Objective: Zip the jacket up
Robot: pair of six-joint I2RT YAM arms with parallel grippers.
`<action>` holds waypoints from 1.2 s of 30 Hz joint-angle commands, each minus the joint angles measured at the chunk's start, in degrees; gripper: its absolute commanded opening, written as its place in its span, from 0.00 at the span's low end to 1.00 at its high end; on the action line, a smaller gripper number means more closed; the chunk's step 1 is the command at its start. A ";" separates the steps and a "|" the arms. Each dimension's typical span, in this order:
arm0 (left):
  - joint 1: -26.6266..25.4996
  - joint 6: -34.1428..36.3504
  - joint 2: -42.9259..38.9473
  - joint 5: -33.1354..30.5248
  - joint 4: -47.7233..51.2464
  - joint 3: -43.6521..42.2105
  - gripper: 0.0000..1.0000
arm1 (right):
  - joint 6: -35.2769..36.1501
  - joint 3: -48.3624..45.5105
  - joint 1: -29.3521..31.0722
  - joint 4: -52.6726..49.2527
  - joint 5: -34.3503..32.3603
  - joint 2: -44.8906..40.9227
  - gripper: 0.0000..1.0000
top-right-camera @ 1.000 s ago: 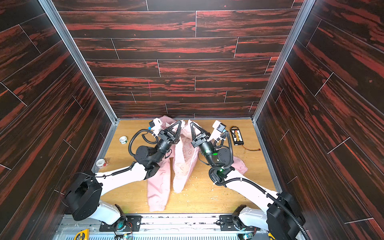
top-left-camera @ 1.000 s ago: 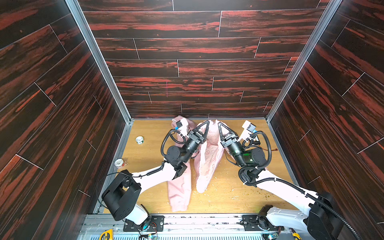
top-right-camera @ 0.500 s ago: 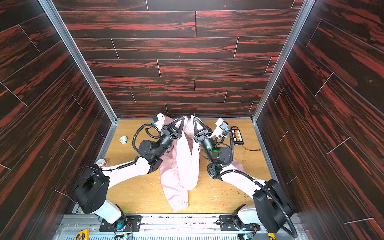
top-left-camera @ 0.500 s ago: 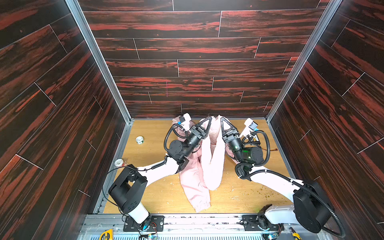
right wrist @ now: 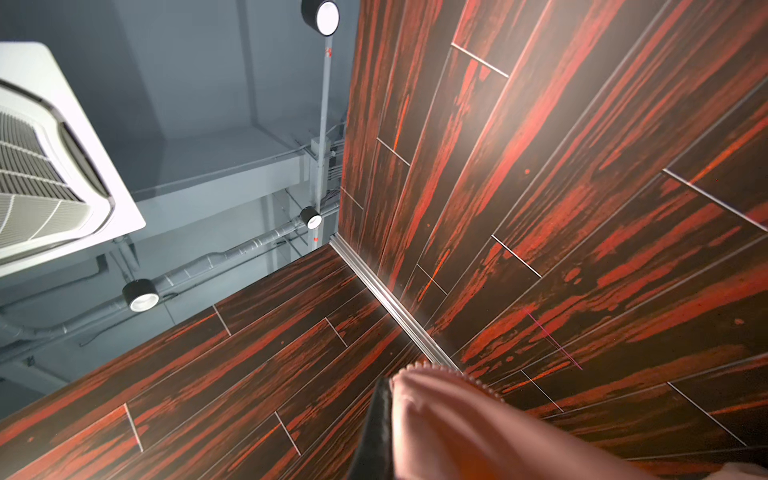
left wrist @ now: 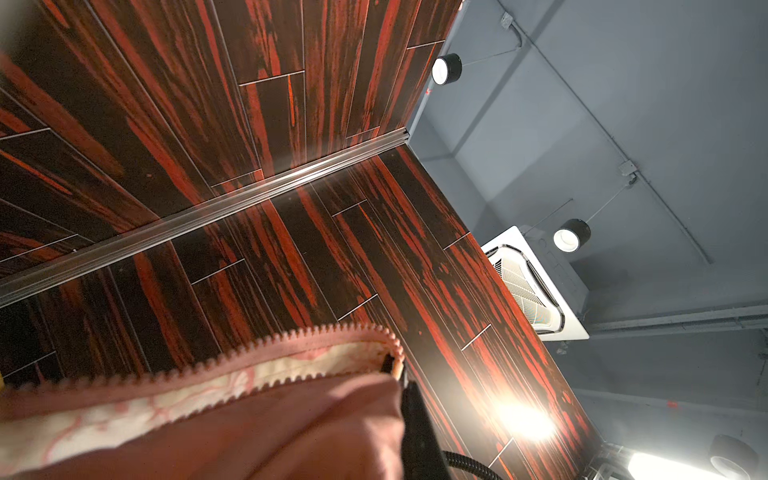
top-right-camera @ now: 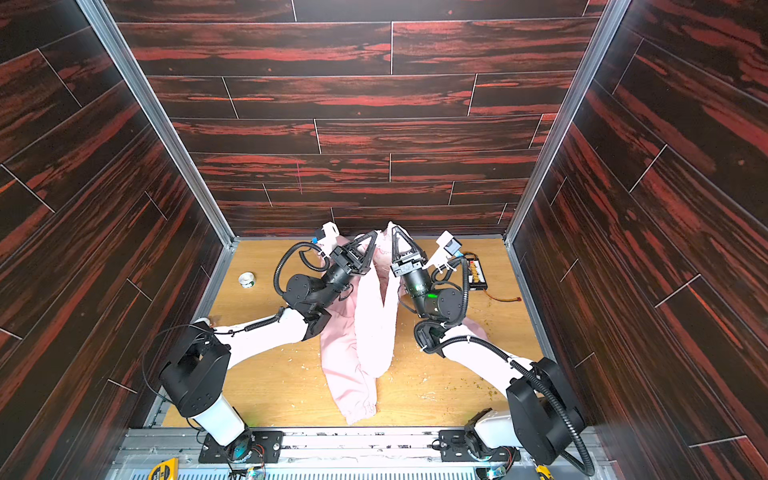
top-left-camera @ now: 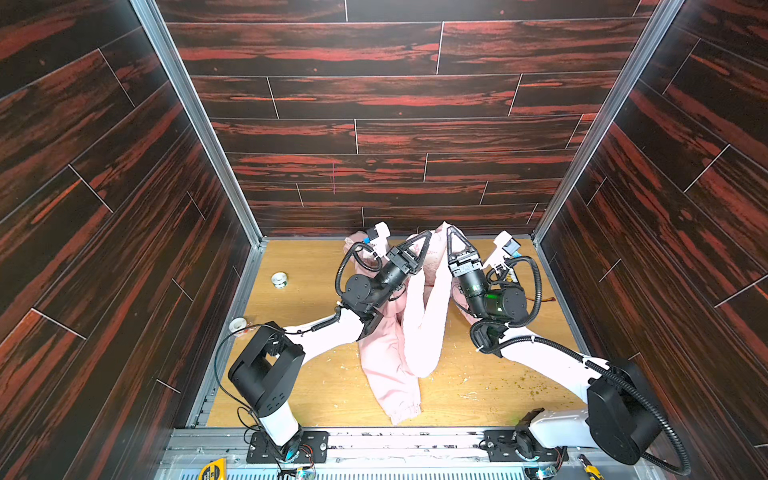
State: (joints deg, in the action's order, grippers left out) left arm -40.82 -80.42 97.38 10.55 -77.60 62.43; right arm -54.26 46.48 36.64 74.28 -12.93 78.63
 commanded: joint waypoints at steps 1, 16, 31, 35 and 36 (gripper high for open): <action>0.29 0.05 -0.18 0.79 -3.17 2.07 0.00 | -2.88 1.67 -0.09 -0.14 -3.33 -0.76 0.00; 0.23 0.09 0.97 0.45 -3.17 2.65 0.00 | -4.39 3.00 0.74 -0.54 -3.51 0.11 0.00; 0.22 -0.26 1.32 -0.15 -3.17 2.84 0.00 | -3.99 3.18 1.90 -0.50 -4.30 0.47 0.00; 0.22 -0.52 1.49 -0.38 -3.17 2.88 0.00 | -3.68 2.99 2.07 -0.28 -4.61 0.33 0.00; 0.28 -0.60 1.49 -0.39 -3.17 2.95 0.00 | -3.65 2.96 2.08 -0.44 -4.64 0.32 0.00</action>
State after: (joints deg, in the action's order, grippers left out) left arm -40.82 -80.47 98.76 10.26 -77.62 63.24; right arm -58.02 48.07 38.26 70.72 -16.62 78.65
